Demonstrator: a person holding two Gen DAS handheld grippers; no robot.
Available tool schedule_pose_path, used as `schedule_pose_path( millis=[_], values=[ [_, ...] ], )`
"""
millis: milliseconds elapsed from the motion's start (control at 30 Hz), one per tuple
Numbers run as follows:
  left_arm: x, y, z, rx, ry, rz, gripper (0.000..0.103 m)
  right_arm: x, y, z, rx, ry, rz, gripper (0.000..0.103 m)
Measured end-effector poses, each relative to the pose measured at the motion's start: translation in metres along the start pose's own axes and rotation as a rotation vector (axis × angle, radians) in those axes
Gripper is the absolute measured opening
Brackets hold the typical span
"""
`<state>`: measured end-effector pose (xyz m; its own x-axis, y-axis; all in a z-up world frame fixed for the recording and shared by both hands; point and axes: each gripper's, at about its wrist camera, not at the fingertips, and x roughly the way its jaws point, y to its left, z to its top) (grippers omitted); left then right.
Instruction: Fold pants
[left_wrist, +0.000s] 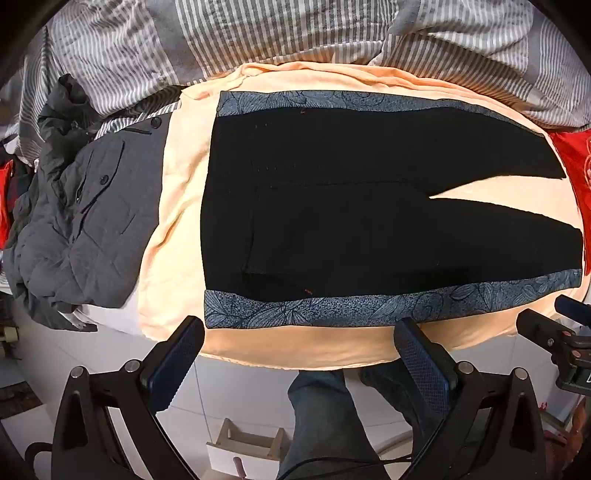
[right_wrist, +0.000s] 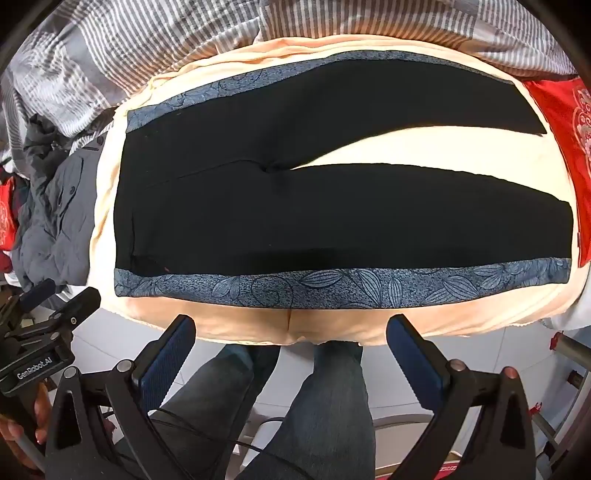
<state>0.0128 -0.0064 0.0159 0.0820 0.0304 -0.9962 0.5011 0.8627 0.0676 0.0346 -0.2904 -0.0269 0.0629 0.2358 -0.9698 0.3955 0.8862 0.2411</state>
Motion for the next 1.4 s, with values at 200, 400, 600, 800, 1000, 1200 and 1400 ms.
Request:
schedule_pose_path(
  millis=[200,400,600,800,1000,1200,1400],
  values=[
    [-0.001,0.0,-0.001,-0.001,-0.002,0.0,0.103,-0.001,0.0,0.0,-0.003,0.018,-0.009,0.103],
    [-0.003,-0.002,-0.004,0.0,-0.011,-0.002,0.103,-0.002,0.002,-0.002,-0.006,-0.003,-0.003,0.103],
    [-0.006,-0.004,-0.006,-0.004,-0.017,-0.002,0.103,-0.003,0.001,-0.003,-0.01,-0.005,0.003,0.103],
    [-0.008,-0.007,-0.008,-0.003,-0.021,-0.003,0.103,-0.003,-0.003,-0.009,-0.004,-0.004,0.0,0.103],
    [-0.01,-0.012,-0.01,0.001,-0.025,0.0,0.103,-0.002,-0.008,-0.012,0.007,-0.002,0.006,0.103],
    [-0.01,-0.013,-0.011,0.002,-0.027,0.003,0.103,-0.003,-0.012,-0.012,0.007,-0.016,0.018,0.103],
    [-0.011,-0.018,-0.011,0.005,-0.028,0.006,0.103,-0.005,-0.016,-0.013,0.015,-0.014,0.042,0.103]
  ],
)
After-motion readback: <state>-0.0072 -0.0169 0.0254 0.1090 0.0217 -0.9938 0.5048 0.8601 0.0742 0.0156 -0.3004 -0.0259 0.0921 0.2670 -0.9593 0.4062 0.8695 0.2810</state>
